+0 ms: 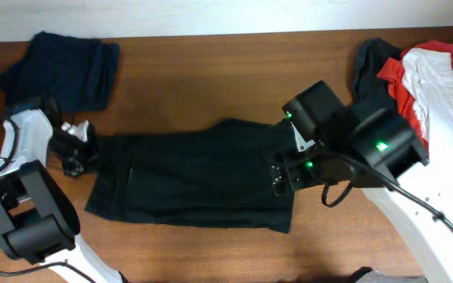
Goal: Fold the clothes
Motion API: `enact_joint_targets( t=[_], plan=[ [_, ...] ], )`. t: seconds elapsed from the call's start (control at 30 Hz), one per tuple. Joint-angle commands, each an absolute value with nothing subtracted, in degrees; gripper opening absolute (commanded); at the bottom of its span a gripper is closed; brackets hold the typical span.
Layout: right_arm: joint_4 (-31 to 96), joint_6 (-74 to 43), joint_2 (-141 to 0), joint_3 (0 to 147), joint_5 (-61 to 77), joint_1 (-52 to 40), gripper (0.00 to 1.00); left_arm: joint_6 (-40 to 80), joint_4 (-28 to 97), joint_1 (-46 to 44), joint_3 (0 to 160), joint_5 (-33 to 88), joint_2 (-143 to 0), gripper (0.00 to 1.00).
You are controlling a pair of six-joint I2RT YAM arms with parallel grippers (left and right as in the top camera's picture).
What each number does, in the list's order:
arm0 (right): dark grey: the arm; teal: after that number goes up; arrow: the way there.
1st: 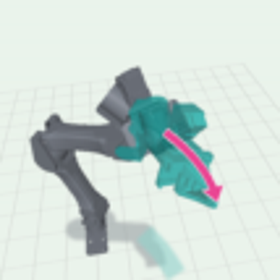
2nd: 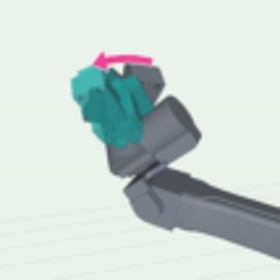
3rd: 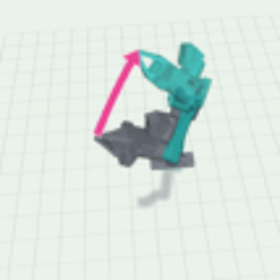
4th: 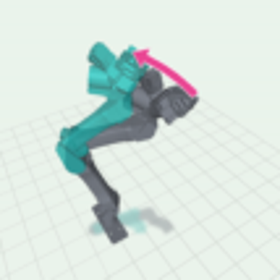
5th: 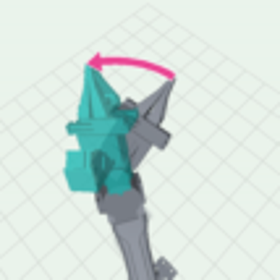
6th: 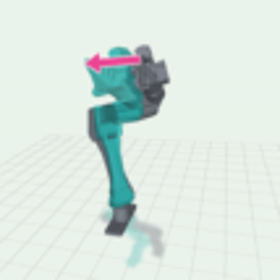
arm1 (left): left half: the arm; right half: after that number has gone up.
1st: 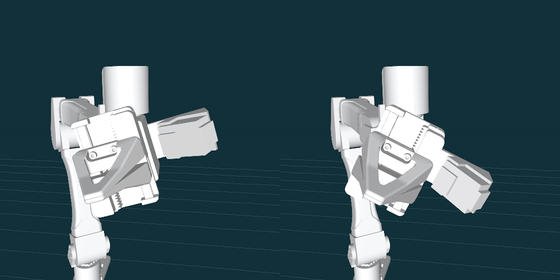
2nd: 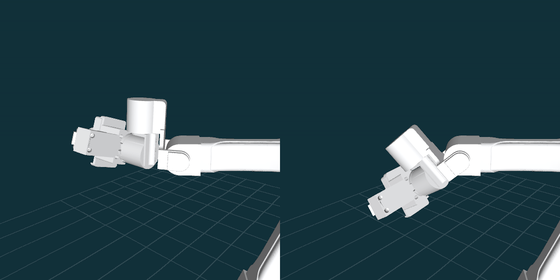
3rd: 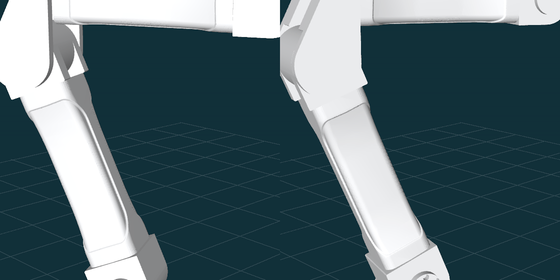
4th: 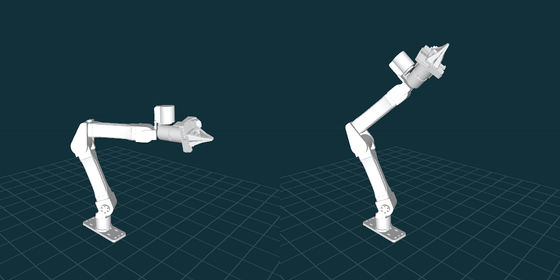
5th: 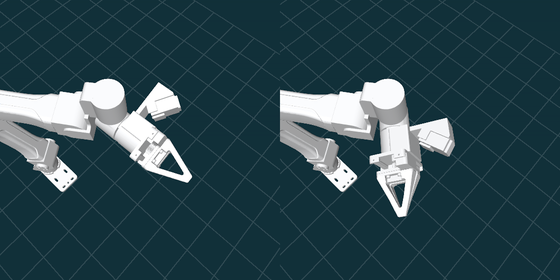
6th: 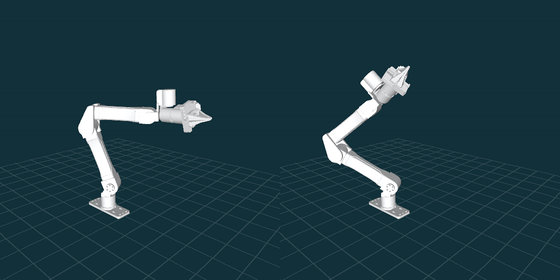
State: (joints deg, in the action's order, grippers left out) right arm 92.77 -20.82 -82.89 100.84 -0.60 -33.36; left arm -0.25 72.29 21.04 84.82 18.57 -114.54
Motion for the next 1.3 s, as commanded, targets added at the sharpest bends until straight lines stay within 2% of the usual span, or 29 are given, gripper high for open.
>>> enact_joint_targets(
  t=[0.0,0.1,0.2,0.3,0.43,0.57,0.63,0.67,0.7,0.73,0.77,0.9,0.93,0.97,1.0,1.07,1.1,1.13,1.27],
  plan=[
    [90.2,-21.9,-82.9,95.5,-0.7,-33.7,0.99,3.4,83.6,16.3,102.5,11.8,-110.3,0.00],
    [89.6,-22.2,-83.0,94.5,-2.9,-33.6,0.99,9.5,88.2,8.8,106.6,1.4,-103.8,0.00],
    [89.5,-24.3,-83.0,94.5,-3.7,-27.5,0.99,9.8,90.8,-1.4,106.5,1.7,-100.3,0.00],
    [89.7,-22.7,-83.0,94.5,-3.7,-17.1,0.99,9.8,84.1,-13.8,102.4,6.4,-100.4,0.00],
    [89.3,-21.3,-83.0,94.5,-3.7,-8.6,0.99,11.3,69.8,-25.3,91.8,11.2,-100.4,0.00],
    [89.1,-21.2,-83.0,94.4,-3.6,-5.1,0.99,13.7,57.8,-32.5,84.9,11.2,-100.7,0.02],
    [89.1,-21.2,-83.0,94.4,-3.5,-5.1,0.99,13.7,52.8,-34.4,81.4,11.0,-100.8,0.22],
    [89.1,-21.2,-83.0,94.4,-3.5,-5.1,0.99,14.3,51.0,-35.1,79.8,11.0,-100.8,0.23],
    [89.1,-21.2,-83.0,94.4,-3.5,-5.1,0.99,14.6,50.5,-35.3,79.5,10.9,-100.9,0.47],
    [89.1,-21.2,-83.0,94.4,-3.5,-5.1,0.99,14.6,50.1,-35.1,79.6,11.0,-100.9,0.81],
    [89.1,-21.2,-83.0,94.4,-3.5,-5.1,0.99,14.6,50.4,-35.1,80.1,11.0,-100.8,0.87],
    [88.4,-21.2,-83.0,92.8,0.2,-5.3,0.99,15.1,53.9,-31.0,81.1,6.0,-100.3,0.87],
    [87.1,-21.2,-83.0,90.2,2.4,-5.4,0.99,17.4,54.2,-29.3,81.1,3.0,-100.3,0.83],
    [83.9,-21.2,-83.0,85.3,4.7,-6.2,0.99,17.4,54.2,-27.0,81.1,2.5,-100.3,0.71],
    [78.5,-19.1,-83.0,79.2,9.0,-7.6,0.97,17.4,54.7,-24.1,80.8,2.5,-100.3,0.64],
    [60.5,-15.8,-83.3,67.1,20.7,-11.6,0.96,17.3,54.7,-20.0,78.9,2.5,-100.6,0.65],
    [51.6,-15.9,-84.4,64.5,20.8,-13.2,0.97,17.3,54.7,-19.0,77.6,2.5,-100.7,0.67],
    [43.2,-15.8,-87.4,64.2,20.8,-14.8,0.97,17.3,54.7,-18.4,75.7,1.9,-100.7,0.84],
    [27.7,-13.7,-101.7,64.2,21.1,-16.4,0.96,17.3,54.7,-18.3,71.1,1.8,-100.7,0.99]
  ],
)
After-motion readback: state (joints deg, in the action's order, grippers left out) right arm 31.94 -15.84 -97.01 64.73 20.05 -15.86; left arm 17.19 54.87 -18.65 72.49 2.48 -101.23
